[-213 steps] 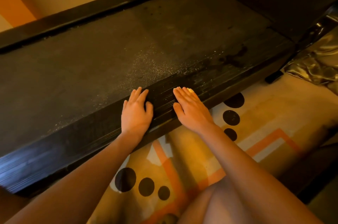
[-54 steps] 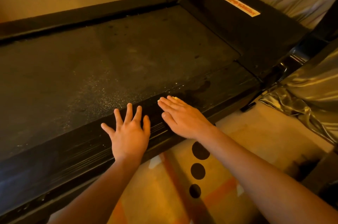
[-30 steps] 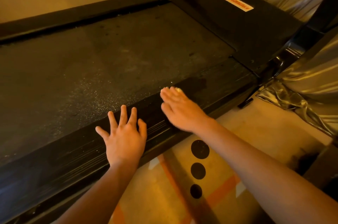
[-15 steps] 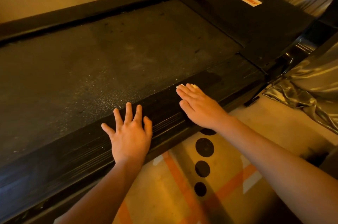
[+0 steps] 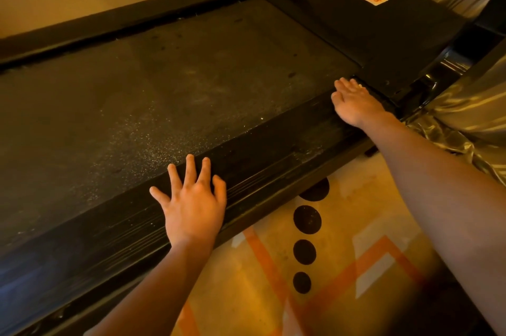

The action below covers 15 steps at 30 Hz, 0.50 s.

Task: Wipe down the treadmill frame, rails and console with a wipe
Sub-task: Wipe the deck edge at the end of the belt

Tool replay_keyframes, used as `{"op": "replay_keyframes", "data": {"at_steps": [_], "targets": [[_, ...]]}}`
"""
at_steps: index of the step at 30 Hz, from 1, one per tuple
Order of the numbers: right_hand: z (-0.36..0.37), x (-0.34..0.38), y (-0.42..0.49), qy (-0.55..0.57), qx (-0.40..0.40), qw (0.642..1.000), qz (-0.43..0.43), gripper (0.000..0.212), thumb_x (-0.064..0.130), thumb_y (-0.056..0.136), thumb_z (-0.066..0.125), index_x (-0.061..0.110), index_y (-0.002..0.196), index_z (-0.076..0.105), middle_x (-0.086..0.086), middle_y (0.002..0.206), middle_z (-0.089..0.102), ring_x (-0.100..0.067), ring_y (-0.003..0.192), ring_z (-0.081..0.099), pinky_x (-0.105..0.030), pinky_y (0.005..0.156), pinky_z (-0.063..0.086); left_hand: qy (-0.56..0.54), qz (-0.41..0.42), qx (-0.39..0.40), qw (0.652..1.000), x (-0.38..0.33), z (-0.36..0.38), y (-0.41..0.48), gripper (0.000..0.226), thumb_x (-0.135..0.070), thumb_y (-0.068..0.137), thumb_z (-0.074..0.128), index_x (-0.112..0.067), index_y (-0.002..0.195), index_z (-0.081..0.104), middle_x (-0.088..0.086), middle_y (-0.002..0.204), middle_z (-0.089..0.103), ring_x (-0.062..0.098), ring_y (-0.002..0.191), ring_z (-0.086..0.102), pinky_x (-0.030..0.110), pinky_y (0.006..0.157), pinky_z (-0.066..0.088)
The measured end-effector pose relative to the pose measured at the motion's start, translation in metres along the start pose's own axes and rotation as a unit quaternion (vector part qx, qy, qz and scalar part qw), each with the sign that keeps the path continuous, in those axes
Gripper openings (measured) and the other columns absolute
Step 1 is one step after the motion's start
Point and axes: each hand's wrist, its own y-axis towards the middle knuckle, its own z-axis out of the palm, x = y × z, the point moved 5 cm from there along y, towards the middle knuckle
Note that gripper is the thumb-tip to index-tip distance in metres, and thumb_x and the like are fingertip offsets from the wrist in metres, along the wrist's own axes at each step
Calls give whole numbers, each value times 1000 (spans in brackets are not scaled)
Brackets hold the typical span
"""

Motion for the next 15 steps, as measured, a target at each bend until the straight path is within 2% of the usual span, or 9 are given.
{"op": "replay_keyframes", "data": {"at_steps": [4,8,11,13,15], "targets": [[5,19,-12,42,3,999,2,57,39,112,12,16,165,11,-1,172,0,-20,158,-3,-38,126,-1,-5,-3,2,1000,2,1,1,55,-50,106,21,-36,160,20,-2,170,7,32,156,-4,70,118,3],[33,64,-70,20,67,987,-142,55,38,113,12,21,165,5,6,171,-3,-11,156,-7,-27,120,-5,-6,-2,7,1000,2,1,0,56,-51,106,20,-36,160,18,-3,170,5,32,156,-6,70,119,2],[46,72,-96,-11,79,970,-229,54,41,113,13,25,164,3,15,169,-3,-2,152,-9,-21,118,-7,-6,0,6,1000,2,1,1,56,-50,106,20,-36,160,19,-2,170,6,32,156,-5,69,119,2],[33,52,-72,-30,69,979,-191,54,40,113,13,25,164,3,15,167,-3,-6,154,-6,-23,119,-5,-7,3,1,1000,1,0,0,56,-50,106,20,-35,160,20,-2,170,7,32,156,-4,70,119,3],[10,17,-39,-36,49,992,-109,54,36,114,14,18,164,6,5,170,-3,-15,157,-3,-29,123,-2,-7,4,-1,1000,2,0,0,56,-50,106,20,-35,160,21,-2,170,8,32,156,-4,70,118,3]]}}
